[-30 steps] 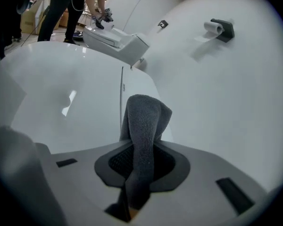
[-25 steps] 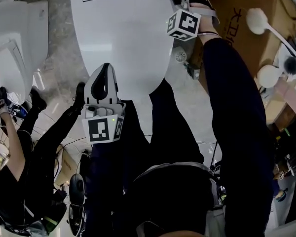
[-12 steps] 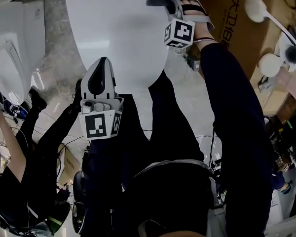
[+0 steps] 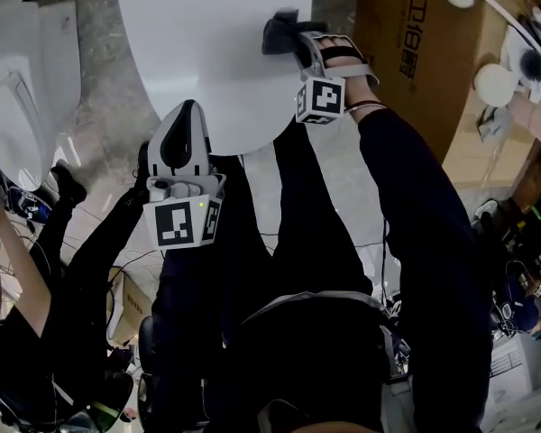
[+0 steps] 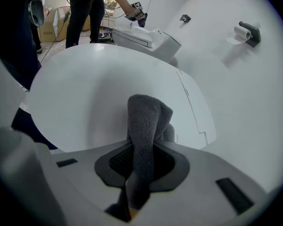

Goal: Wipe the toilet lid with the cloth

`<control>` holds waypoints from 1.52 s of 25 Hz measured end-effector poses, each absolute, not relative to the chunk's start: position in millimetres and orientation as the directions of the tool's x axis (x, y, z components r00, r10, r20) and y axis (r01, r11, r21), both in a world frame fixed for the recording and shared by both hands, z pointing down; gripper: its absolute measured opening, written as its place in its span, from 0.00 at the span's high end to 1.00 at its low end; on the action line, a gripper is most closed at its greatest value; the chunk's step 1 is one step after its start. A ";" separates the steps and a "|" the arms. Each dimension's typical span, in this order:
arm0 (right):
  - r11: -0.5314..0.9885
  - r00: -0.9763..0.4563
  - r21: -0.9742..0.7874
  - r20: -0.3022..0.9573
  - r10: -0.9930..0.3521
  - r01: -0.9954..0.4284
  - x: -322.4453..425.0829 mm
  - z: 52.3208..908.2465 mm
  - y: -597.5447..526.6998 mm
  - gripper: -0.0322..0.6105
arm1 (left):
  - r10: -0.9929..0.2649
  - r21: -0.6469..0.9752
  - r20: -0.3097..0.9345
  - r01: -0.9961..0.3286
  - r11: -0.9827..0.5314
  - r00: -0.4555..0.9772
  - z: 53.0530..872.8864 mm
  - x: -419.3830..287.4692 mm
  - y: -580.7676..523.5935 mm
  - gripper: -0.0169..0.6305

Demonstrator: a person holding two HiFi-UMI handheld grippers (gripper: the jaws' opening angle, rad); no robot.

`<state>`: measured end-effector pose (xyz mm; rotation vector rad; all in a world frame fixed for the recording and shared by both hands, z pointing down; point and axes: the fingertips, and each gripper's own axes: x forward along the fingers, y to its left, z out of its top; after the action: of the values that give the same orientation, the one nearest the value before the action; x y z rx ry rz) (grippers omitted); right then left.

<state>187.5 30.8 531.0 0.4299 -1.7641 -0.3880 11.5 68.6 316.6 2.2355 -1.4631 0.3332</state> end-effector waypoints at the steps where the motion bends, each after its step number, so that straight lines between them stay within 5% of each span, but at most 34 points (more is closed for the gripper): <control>1: 0.881 -0.216 0.466 0.855 -0.473 -0.084 186.3 531.9 44.0 0.84 | -0.803 0.233 0.431 -0.910 -0.342 0.412 315.8 11.7 72.5 0.95; 18: 0.965 -0.205 0.261 0.946 -0.251 0.020 166.2 540.3 206.8 0.84 | -0.801 0.235 0.402 -0.895 -0.379 0.444 301.9 9.8 95.8 0.95; 29: 0.836 -0.227 0.547 0.811 -0.539 -0.033 154.0 468.0 -12.7 0.84 | -0.812 0.234 0.415 -0.910 -0.342 0.411 304.0 2.3 71.7 0.95; 38: 0.794 -0.181 0.607 0.785 -0.592 0.040 152.7 482.6 -126.2 0.84 | -0.830 0.228 0.430 -0.932 -0.282 0.356 305.8 -9.5 40.4 0.95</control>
<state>152.7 -126.2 482.6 0.4402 -1.6701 -0.5966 -9.5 40.4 305.8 2.1874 -1.5339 0.3152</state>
